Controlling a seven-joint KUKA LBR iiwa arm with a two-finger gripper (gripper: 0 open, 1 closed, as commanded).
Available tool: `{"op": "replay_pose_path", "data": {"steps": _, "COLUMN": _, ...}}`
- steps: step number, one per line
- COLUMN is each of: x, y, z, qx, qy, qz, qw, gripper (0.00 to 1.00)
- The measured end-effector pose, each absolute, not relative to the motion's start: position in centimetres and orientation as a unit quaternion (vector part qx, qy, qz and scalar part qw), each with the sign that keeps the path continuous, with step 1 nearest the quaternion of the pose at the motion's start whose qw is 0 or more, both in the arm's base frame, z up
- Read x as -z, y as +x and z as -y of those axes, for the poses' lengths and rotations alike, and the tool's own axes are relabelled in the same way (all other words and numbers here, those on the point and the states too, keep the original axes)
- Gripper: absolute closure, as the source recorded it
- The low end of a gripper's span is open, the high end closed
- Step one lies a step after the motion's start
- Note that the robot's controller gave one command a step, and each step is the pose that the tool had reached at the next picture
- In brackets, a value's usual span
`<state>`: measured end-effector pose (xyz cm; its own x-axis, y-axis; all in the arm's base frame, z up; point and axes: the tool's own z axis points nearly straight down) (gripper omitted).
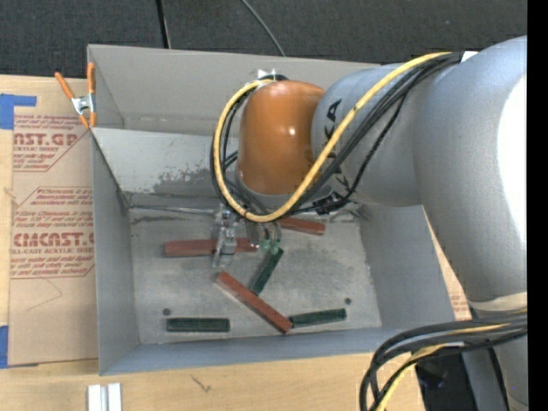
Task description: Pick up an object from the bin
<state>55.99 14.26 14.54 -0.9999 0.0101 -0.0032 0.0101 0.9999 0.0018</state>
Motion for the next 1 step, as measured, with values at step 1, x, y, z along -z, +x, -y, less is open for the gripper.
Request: {"op": "replay_pose_path", "data": {"steps": 1, "x": -15.70, "y": 55.94, "z": -14.26, "qx": -0.001, "qy": 0.005, "qz": -1.000, "qw": 0.001, "gripper": 1.00}}
